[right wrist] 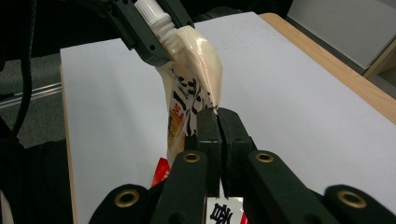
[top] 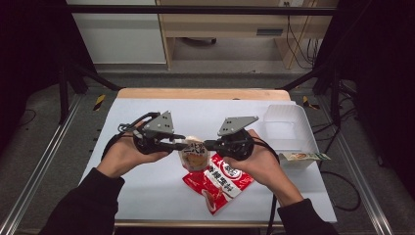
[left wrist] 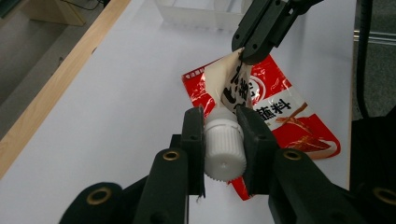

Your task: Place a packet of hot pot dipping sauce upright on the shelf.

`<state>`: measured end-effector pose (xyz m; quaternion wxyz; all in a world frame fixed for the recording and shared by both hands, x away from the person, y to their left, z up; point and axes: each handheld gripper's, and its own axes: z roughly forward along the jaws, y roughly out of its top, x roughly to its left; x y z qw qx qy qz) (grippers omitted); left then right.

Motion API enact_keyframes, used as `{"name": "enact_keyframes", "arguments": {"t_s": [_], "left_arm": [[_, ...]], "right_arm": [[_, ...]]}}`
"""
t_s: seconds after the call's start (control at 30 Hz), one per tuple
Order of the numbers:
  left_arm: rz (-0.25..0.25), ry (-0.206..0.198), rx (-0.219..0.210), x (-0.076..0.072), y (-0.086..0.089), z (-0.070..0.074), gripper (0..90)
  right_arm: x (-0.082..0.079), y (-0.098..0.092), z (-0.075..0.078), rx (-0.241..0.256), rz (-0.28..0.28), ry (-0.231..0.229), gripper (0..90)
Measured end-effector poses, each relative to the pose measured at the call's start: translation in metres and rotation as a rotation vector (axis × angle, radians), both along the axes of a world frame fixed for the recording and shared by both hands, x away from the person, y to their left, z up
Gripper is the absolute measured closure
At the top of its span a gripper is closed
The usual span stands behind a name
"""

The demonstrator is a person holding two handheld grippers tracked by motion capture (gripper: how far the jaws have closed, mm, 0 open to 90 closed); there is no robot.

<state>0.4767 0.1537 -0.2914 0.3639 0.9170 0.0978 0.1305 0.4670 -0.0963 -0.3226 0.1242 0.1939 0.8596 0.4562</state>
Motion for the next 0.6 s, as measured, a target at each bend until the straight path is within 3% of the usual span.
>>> {"name": "enact_keyframes", "arguments": {"t_s": [0.17, 0.27, 0.3, 0.4, 0.47, 0.5, 0.6], "left_arm": [[0.002, 0.001, 0.004, 0.000, 0.000, 0.002, 73.9], [0.003, -0.006, 0.002, -0.001, 0.002, 0.003, 73.9], [0.003, -0.006, -0.001, 0.000, 0.002, 0.004, 73.9], [-0.013, 0.000, -0.011, 0.000, 0.005, 0.006, 73.9], [-0.013, -0.002, -0.012, 0.000, 0.005, 0.006, 73.8], [-0.020, -0.006, -0.017, 0.000, 0.005, 0.007, 73.8], [-0.021, -0.010, -0.020, 0.000, 0.005, 0.007, 73.8]], "right_arm": [[0.001, 0.002, 0.001, -0.013, -0.003, -0.009, 85.1], [0.002, 0.003, 0.000, -0.024, -0.008, -0.015, 77.6], [0.002, 0.004, -0.001, -0.043, -0.016, -0.022, 67.9], [0.001, 0.006, -0.005, -0.072, -0.010, -0.027, 52.9], [0.001, 0.007, -0.006, -0.086, -0.004, -0.035, 49.3], [0.000, 0.009, -0.008, -0.110, 0.005, -0.054, 41.6], [0.000, 0.010, -0.010, -0.127, 0.013, -0.049, 37.6]]}}
